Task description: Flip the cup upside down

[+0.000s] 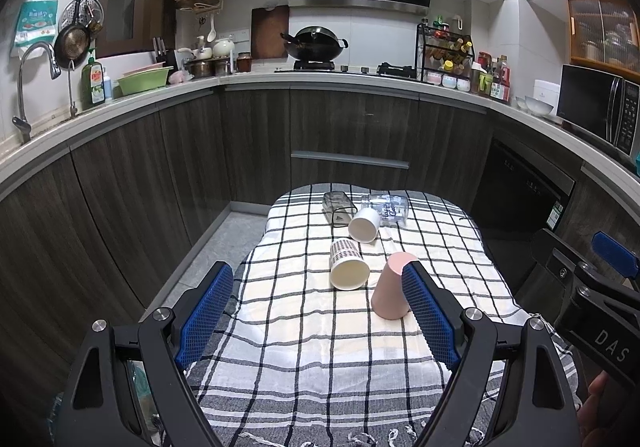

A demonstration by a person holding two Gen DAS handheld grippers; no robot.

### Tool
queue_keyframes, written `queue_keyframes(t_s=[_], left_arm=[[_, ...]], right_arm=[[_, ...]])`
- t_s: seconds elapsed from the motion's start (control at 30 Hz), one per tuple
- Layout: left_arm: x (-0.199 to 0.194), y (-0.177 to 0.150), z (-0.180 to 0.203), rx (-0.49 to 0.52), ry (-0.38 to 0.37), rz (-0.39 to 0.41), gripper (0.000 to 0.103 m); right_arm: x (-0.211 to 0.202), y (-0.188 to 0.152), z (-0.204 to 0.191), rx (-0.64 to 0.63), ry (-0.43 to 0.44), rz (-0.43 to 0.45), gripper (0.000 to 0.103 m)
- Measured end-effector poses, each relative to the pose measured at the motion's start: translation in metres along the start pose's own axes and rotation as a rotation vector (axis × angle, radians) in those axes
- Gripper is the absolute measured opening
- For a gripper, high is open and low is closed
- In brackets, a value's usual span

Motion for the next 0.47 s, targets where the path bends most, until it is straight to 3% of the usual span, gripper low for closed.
queue_keyframes(t_s=[0.47], left_arm=[[0.0001,-0.0009,0.0007,0.006,0.006,0.002,0.087]], right_arm=[[-0.0001,0.0006,0.0005,0.001,0.001,-0.001,0.095]])
Point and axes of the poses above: each gripper's, at about its wrist camera, not at the fingertips, and x roughly the way its jaws point, z to its right, y to its top, the point moved 2 cm from there along x, roughly the way its jaws point, and after that the axes turned 5 degrees about y, right-handed, at the moved point
